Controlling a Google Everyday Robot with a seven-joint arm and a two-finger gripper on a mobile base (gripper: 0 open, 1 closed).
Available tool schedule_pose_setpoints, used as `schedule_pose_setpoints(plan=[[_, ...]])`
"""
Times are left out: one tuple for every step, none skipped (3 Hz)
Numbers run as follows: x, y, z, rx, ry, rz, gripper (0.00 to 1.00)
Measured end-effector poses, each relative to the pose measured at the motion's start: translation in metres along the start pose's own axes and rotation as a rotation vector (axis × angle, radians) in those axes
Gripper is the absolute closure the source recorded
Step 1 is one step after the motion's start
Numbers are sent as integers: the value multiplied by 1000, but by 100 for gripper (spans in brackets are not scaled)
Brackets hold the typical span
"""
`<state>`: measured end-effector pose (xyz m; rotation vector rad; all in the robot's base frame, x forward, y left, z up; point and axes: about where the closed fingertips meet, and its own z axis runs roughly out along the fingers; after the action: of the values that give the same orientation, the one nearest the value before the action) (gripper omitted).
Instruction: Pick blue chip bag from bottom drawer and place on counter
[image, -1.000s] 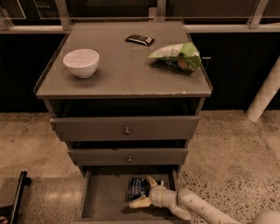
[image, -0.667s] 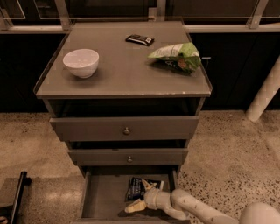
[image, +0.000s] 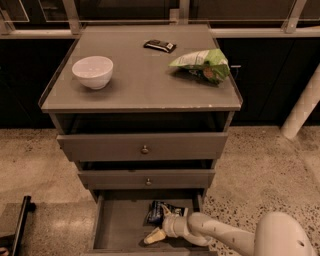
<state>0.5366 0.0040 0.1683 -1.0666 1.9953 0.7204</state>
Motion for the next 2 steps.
schedule_pose_setpoints(plan=[[2, -2, 1, 10, 7, -2, 0], [2, -13, -1, 15, 29, -26, 0]])
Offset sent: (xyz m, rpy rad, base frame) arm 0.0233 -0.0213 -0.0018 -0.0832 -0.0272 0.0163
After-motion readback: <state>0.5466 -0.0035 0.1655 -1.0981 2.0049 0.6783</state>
